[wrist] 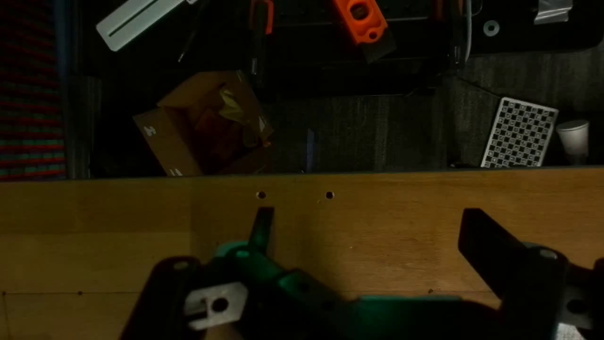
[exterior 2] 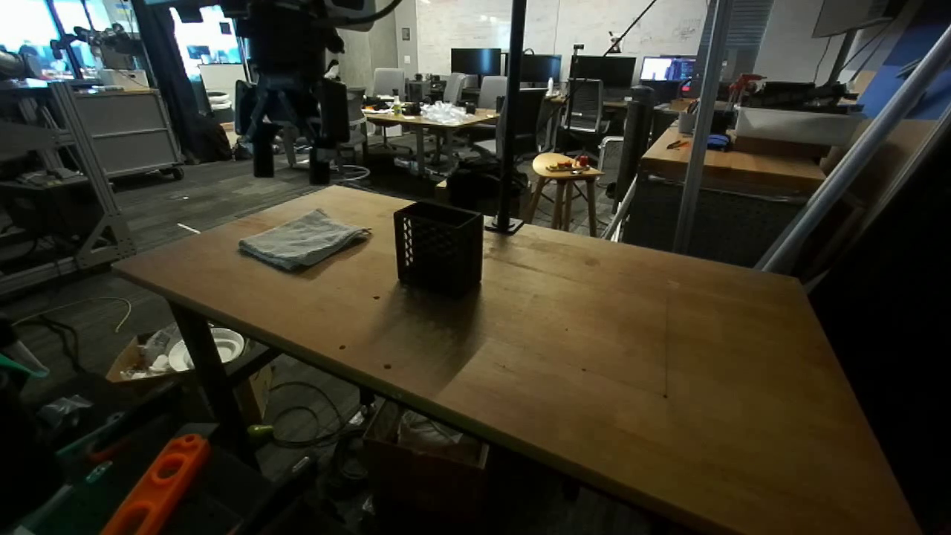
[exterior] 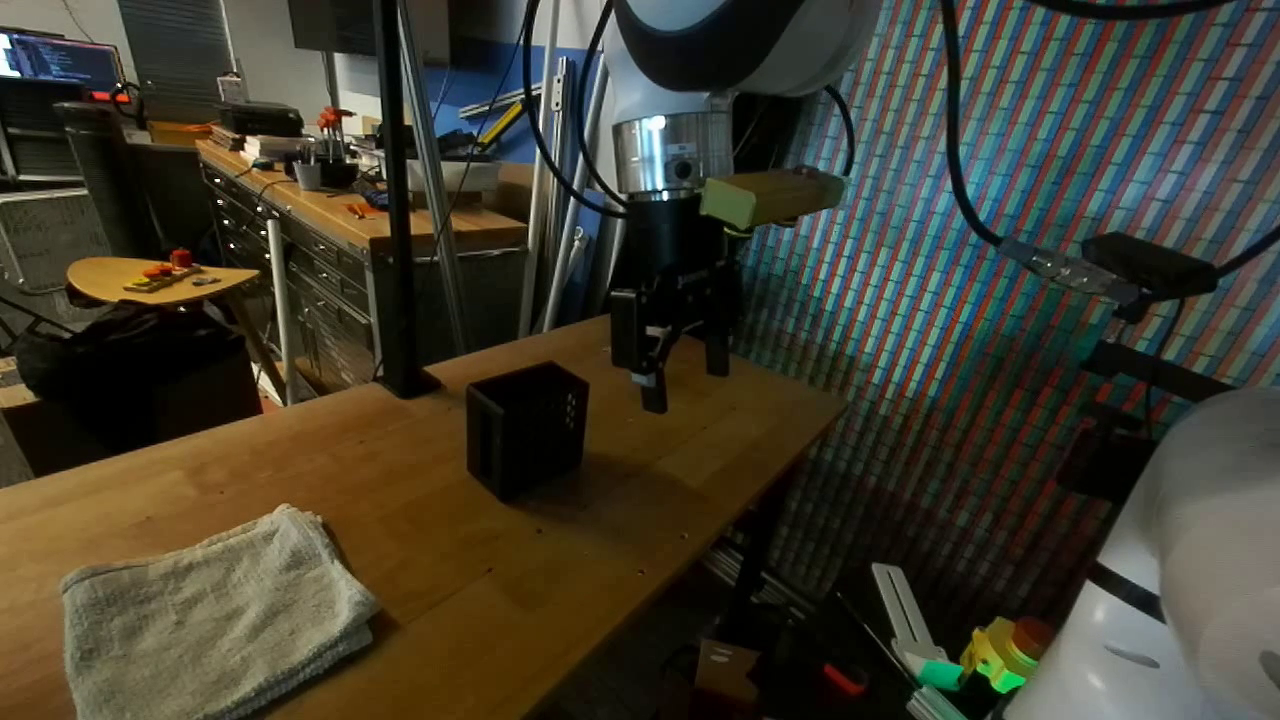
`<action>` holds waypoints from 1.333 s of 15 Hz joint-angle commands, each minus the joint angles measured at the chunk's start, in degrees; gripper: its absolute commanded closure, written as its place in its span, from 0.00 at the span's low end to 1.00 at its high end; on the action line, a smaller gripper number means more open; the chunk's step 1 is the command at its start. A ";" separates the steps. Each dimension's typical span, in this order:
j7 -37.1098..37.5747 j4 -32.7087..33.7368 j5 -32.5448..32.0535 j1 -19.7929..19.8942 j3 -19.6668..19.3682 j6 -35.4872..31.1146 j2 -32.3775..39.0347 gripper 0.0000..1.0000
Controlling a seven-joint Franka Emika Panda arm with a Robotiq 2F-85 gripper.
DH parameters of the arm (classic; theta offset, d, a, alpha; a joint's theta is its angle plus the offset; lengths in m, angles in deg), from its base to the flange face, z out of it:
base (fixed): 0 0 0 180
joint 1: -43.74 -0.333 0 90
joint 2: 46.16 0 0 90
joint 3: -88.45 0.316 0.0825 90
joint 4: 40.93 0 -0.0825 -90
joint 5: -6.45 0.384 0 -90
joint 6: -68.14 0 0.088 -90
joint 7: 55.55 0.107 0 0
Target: Stuff the towel into the box
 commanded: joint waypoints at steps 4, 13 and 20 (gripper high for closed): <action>5.32 8.63 -0.80 -2.64 3.81 -5.07 10.91 0.00; 16.83 27.34 -10.43 -8.86 9.32 -14.62 31.13 0.00; 15.65 40.85 -14.31 -14.47 7.06 -18.52 44.65 0.00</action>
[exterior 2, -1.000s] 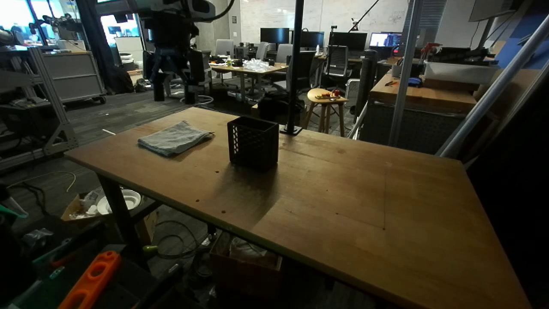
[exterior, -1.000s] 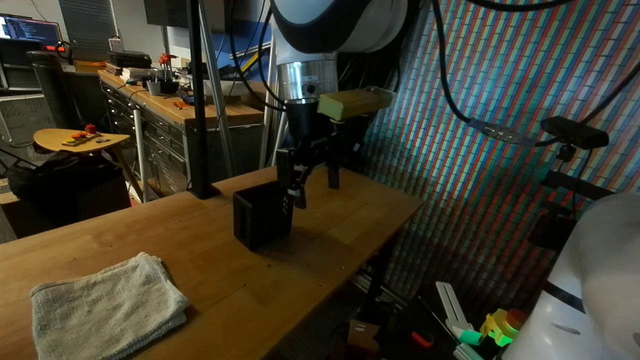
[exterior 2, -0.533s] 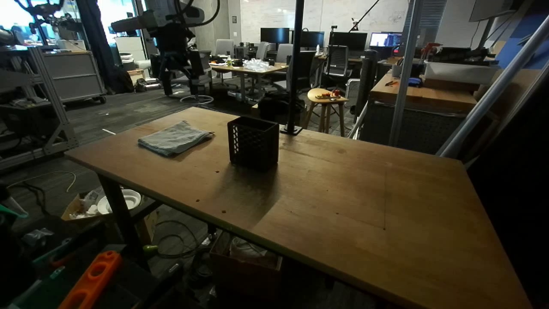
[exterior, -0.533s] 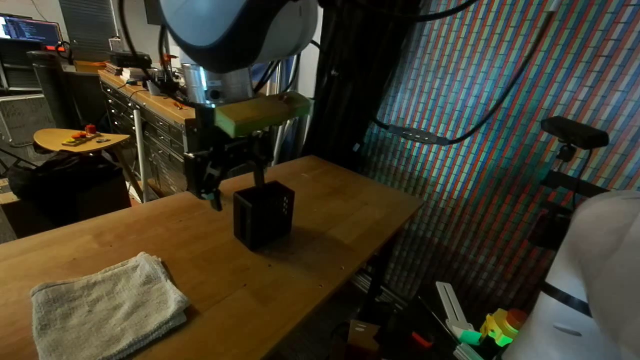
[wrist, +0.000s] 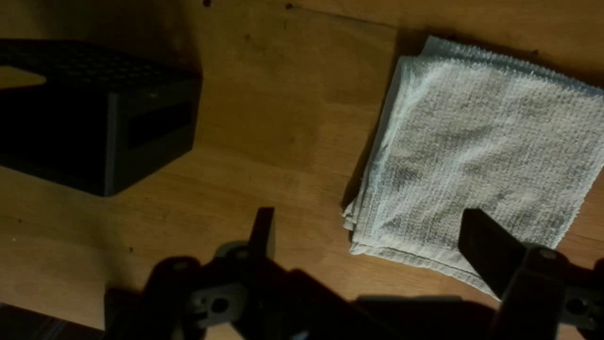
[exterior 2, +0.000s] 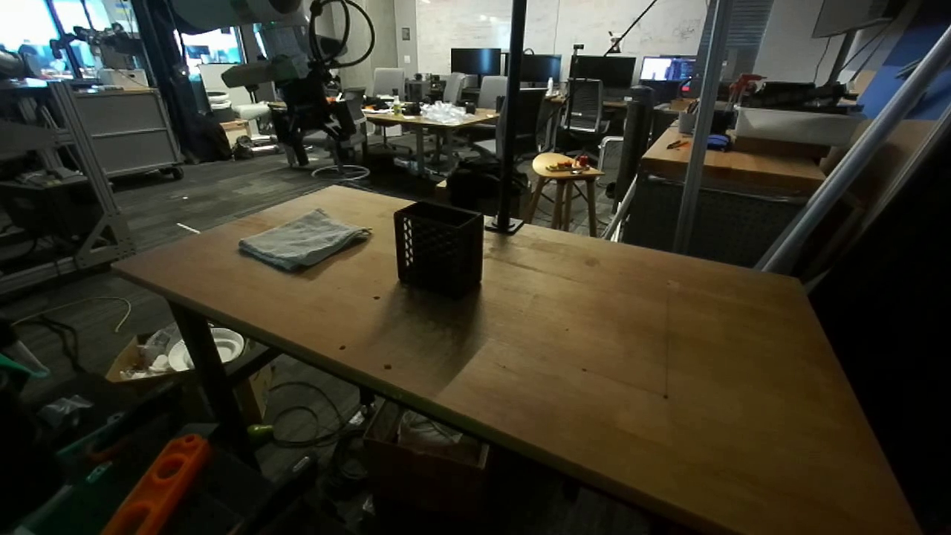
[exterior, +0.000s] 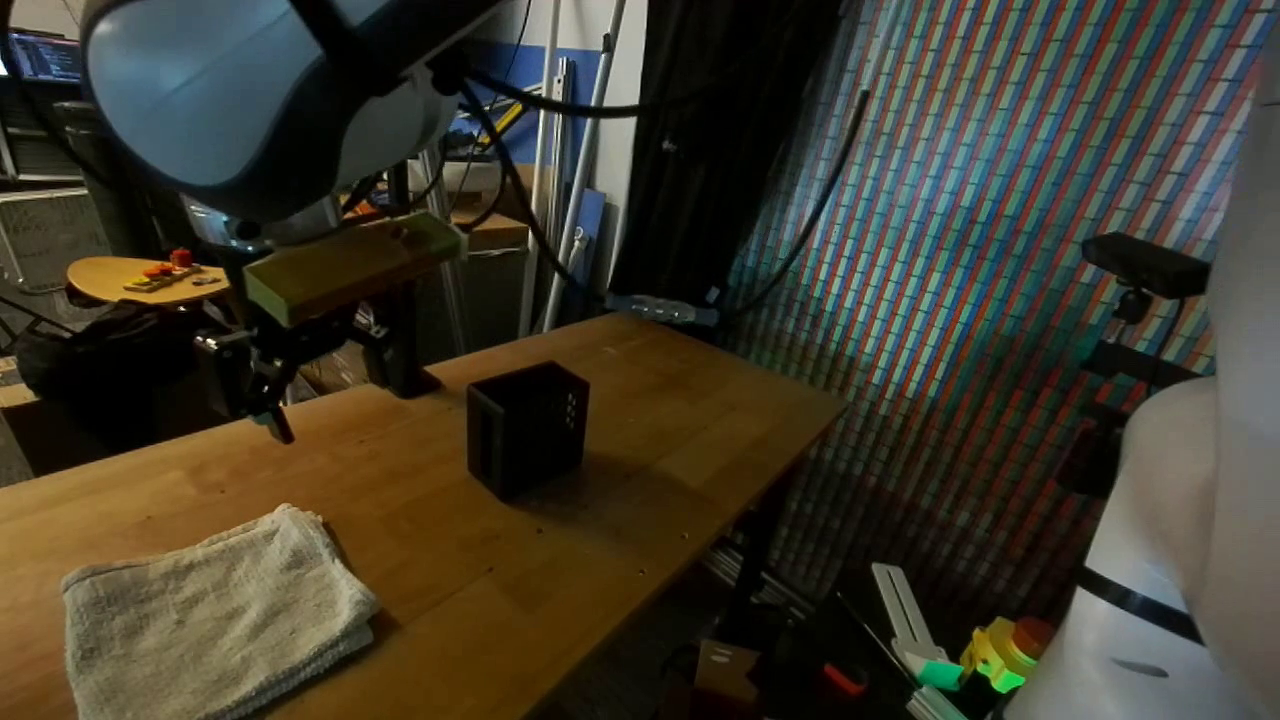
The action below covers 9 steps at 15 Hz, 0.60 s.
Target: Stuff the towel into the box
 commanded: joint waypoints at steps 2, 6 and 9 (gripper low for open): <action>-1.04 9.60 -0.56 -3.16 -2.36 -1.49 8.57 0.00; -2.20 13.62 1.35 -4.06 -3.30 -1.73 13.23 0.00; -2.03 16.54 1.61 -5.15 -3.85 -0.73 16.14 0.00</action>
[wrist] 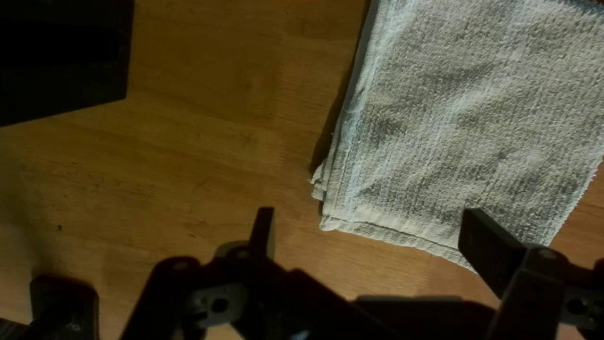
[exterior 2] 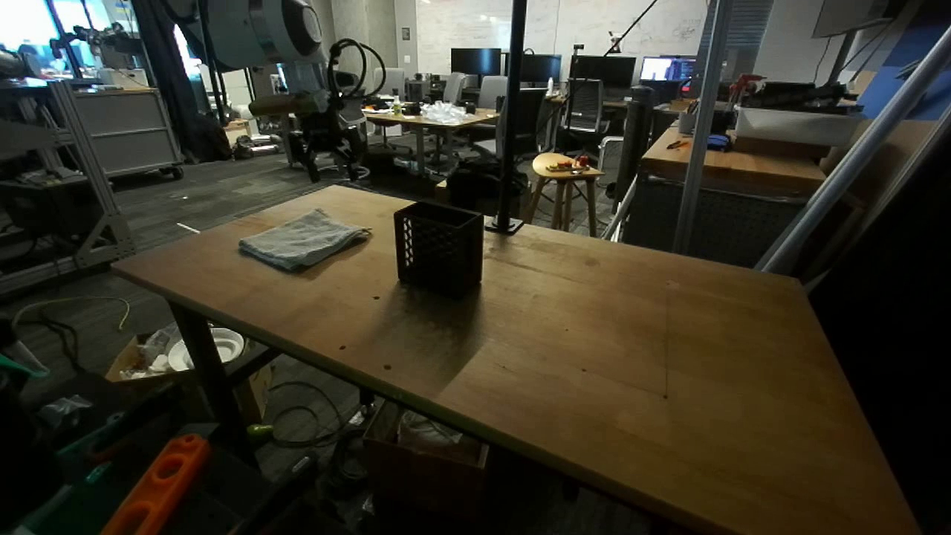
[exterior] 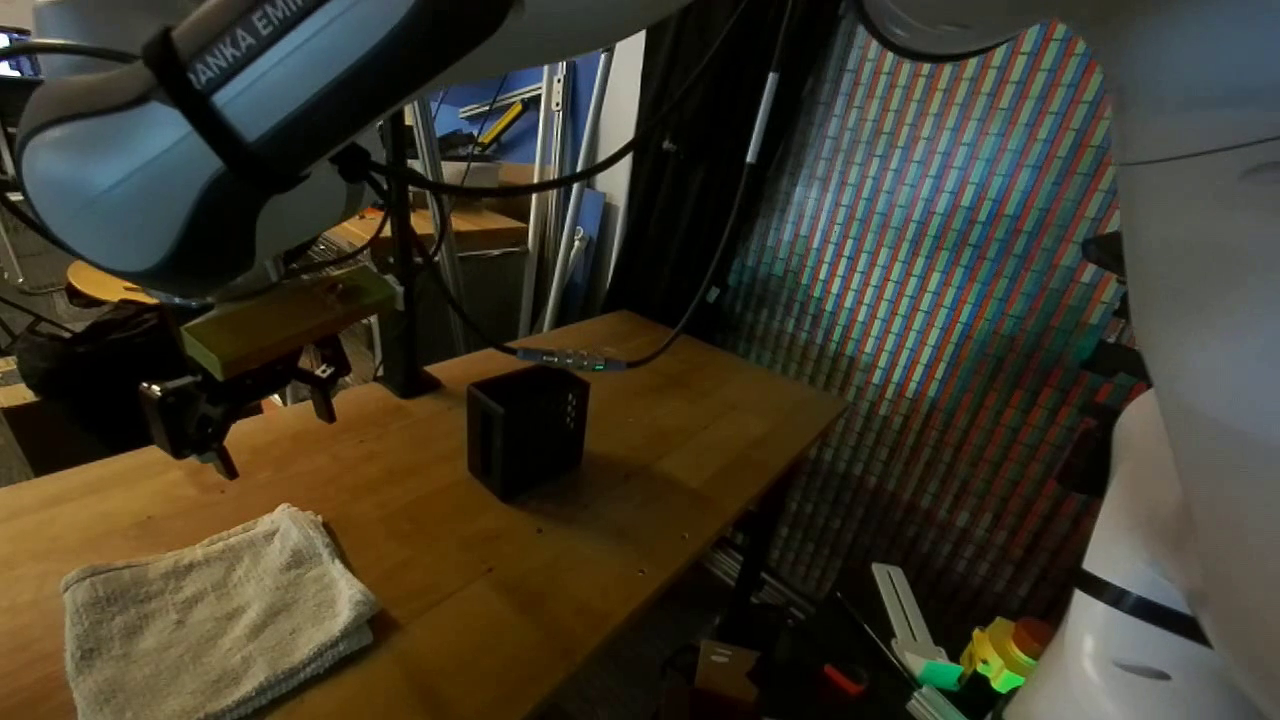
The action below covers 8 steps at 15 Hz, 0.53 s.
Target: Stuff the towel into the box
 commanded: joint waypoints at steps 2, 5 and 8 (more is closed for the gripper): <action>-1.01 6.59 1.76 -2.56 -1.64 1.24 5.11 0.00; -0.95 8.63 2.47 -3.67 -1.69 2.06 7.26 0.00; -0.45 9.10 3.88 -4.71 -1.52 1.88 8.72 0.00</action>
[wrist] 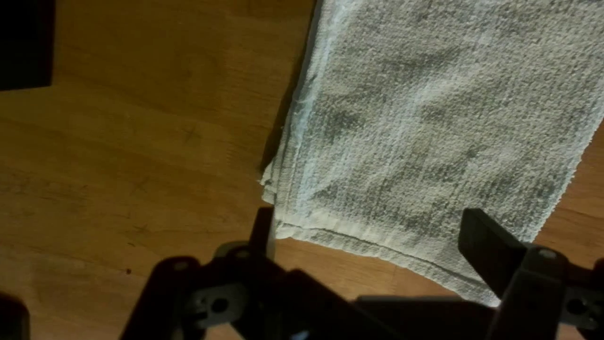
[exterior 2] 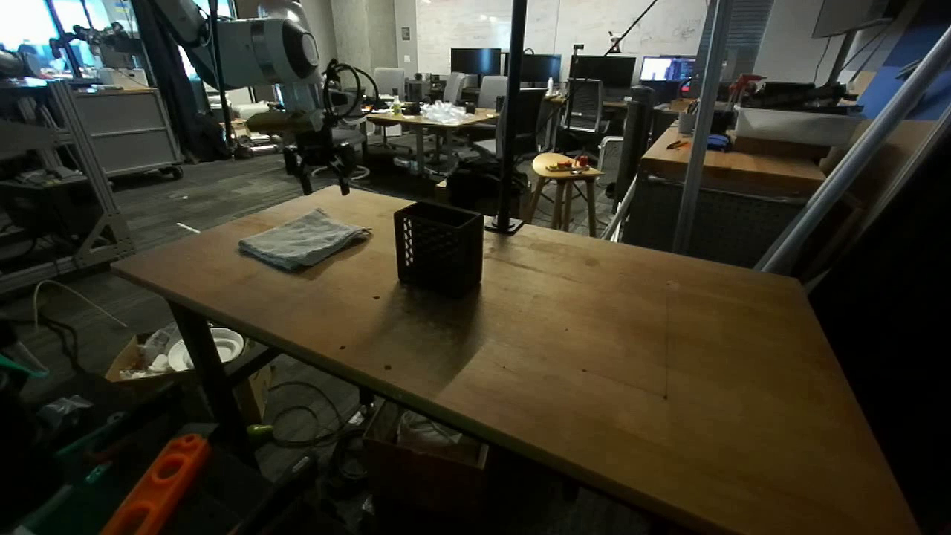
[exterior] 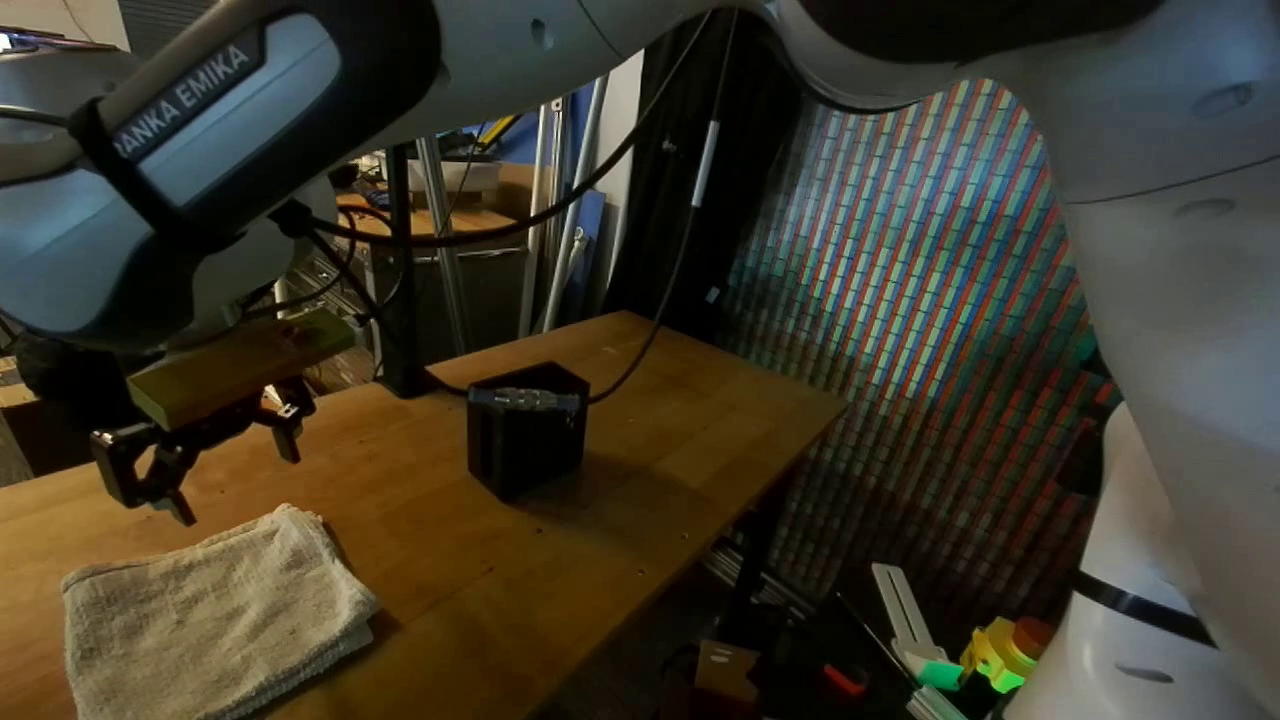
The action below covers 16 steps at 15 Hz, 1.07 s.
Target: Stuff the towel into the box
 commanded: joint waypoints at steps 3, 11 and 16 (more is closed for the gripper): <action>0.20 2.52 3.42 -2.77 -0.65 -0.23 3.16 0.00; -0.29 -0.45 8.24 -2.49 -0.36 -7.73 7.21 0.00; -3.83 0.19 9.37 -1.78 -0.15 -8.64 10.88 0.00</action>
